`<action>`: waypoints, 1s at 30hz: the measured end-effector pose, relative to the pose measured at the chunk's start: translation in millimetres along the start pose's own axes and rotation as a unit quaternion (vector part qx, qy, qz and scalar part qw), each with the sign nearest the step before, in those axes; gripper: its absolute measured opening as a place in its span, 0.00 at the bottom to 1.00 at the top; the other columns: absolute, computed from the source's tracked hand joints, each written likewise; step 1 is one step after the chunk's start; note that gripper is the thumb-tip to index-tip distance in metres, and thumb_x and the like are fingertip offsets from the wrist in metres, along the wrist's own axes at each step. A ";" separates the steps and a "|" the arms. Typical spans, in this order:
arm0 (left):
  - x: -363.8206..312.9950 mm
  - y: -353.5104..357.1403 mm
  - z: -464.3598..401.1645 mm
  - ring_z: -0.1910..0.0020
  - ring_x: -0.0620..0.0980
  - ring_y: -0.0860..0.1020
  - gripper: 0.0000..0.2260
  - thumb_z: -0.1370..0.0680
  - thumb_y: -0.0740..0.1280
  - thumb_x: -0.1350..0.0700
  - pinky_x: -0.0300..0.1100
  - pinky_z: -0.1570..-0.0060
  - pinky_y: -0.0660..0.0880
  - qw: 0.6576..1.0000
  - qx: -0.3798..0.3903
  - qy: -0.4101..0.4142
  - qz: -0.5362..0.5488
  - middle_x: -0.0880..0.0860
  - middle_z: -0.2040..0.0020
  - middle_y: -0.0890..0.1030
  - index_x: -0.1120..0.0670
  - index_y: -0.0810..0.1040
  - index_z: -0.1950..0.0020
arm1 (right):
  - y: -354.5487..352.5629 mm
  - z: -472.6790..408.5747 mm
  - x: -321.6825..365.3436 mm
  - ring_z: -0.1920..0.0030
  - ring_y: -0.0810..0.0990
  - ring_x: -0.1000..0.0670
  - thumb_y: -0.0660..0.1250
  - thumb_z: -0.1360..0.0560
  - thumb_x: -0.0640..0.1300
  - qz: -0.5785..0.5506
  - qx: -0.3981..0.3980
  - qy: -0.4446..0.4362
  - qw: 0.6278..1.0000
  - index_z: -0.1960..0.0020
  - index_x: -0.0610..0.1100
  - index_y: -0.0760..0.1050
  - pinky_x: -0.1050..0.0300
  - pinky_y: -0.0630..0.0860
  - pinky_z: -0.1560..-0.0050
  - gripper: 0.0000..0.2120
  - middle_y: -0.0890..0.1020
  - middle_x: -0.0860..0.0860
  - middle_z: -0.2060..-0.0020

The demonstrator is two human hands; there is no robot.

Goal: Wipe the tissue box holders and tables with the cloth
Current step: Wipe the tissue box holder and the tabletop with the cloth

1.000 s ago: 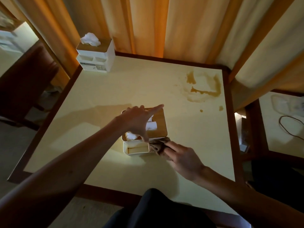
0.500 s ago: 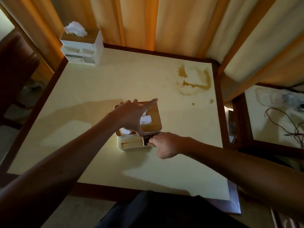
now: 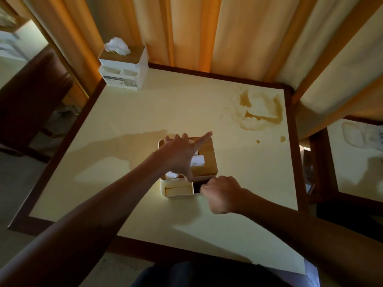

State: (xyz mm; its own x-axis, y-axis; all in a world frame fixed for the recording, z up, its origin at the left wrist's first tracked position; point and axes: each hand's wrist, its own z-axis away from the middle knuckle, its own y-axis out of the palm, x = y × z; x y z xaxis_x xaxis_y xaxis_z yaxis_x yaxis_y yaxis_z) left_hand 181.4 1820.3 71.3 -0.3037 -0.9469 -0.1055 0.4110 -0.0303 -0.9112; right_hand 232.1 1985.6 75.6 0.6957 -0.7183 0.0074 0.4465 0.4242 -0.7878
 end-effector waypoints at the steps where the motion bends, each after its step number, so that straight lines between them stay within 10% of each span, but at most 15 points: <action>1: 0.3 0.0 0.1 0.42 0.59 0.72 0.66 0.42 0.80 0.37 0.60 0.41 0.71 1.000 -0.002 0.002 0.002 0.62 0.39 0.72 0.37 0.28 0.26 | 1.6 -4.2 1.2 0.56 0.78 0.43 0.66 0.30 0.33 -0.024 0.031 0.017 0.999 0.50 0.40 0.77 0.55 0.71 0.58 0.09 0.82 0.44 0.53; 6: 1.5 -1.9 0.9 0.41 0.59 0.72 0.67 0.43 0.80 0.36 0.60 0.40 0.70 1.000 -0.001 0.001 0.014 0.61 0.38 0.72 0.36 0.27 0.27 | -8.7 -8.4 -6.4 0.70 0.82 0.48 0.60 0.28 0.34 -0.151 0.077 0.032 0.985 0.49 0.39 0.78 0.61 0.71 0.71 0.11 0.84 0.46 0.66; 9: 1.4 -2.7 1.8 0.42 0.59 0.72 0.67 0.43 0.80 0.36 0.60 0.41 0.70 1.000 -0.006 0.003 0.018 0.61 0.38 0.72 0.36 0.28 0.26 | -4.5 3.2 -16.3 0.70 0.84 0.48 0.57 0.26 0.37 -0.203 0.045 0.031 0.978 0.38 0.44 0.76 0.62 0.76 0.69 0.18 0.85 0.43 0.56; 13: 1.1 -3.3 2.4 0.44 0.59 0.73 0.66 0.42 0.79 0.34 0.59 0.42 0.72 1.000 -0.011 0.027 0.000 0.61 0.40 0.72 0.36 0.28 0.26 | 8.9 -0.3 5.9 0.66 0.77 0.45 0.58 0.24 0.37 -0.235 -0.004 0.062 0.970 0.48 0.43 0.76 0.56 0.78 0.58 0.10 0.83 0.43 0.53; 18: 14.9 -4.6 0.6 0.53 0.54 0.71 0.66 0.43 0.79 0.36 0.53 0.49 0.75 0.998 0.004 0.058 0.001 0.56 0.46 0.73 0.33 0.29 0.27 | 18.8 15.3 14.3 0.73 0.82 0.49 0.58 0.26 0.34 -0.434 -0.102 0.060 0.893 0.52 0.49 0.80 0.67 0.71 0.73 0.16 0.81 0.50 0.66; 24: 35.7 -10.1 -15.5 0.44 0.52 0.71 0.61 0.40 0.78 0.37 0.52 0.44 0.71 0.991 -0.023 0.129 -0.024 0.53 0.38 0.71 0.35 0.32 0.25 | 34.4 48.6 17.9 0.75 0.73 0.47 0.59 0.23 0.32 -0.758 -0.172 0.171 0.606 0.45 0.41 0.82 0.56 0.70 0.72 0.15 0.73 0.44 0.75; 26: 39.1 -9.1 -16.2 0.37 0.54 0.68 0.58 0.37 0.76 0.38 0.55 0.38 0.66 0.988 -0.070 0.133 -0.044 0.54 0.34 0.69 0.37 0.34 0.23 | 42.6 49.9 25.2 0.78 0.69 0.48 0.59 0.22 0.33 -0.831 -0.192 0.211 0.478 0.49 0.29 0.74 0.56 0.63 0.72 0.08 0.67 0.44 0.74; 30: 41.9 2.0 3.0 0.24 0.57 0.56 0.48 0.29 0.73 0.45 0.60 0.29 0.58 0.976 -0.170 0.136 -0.020 0.59 0.24 0.60 0.41 0.40 0.21 | 56.6 43.7 47.0 0.80 0.64 0.52 0.61 0.21 0.38 -0.936 -0.166 0.242 0.195 0.61 0.42 0.65 0.59 0.61 0.75 0.10 0.66 0.49 0.73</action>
State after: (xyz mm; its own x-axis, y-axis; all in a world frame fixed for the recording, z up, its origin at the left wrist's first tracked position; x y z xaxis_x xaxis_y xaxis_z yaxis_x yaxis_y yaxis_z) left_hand 172.1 1779.5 66.2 -0.5496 -0.8257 -0.1271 0.0997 0.0862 -0.9913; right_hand 314.6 2000.0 58.3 -0.6808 0.5552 0.4778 -0.4543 -0.8317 0.3191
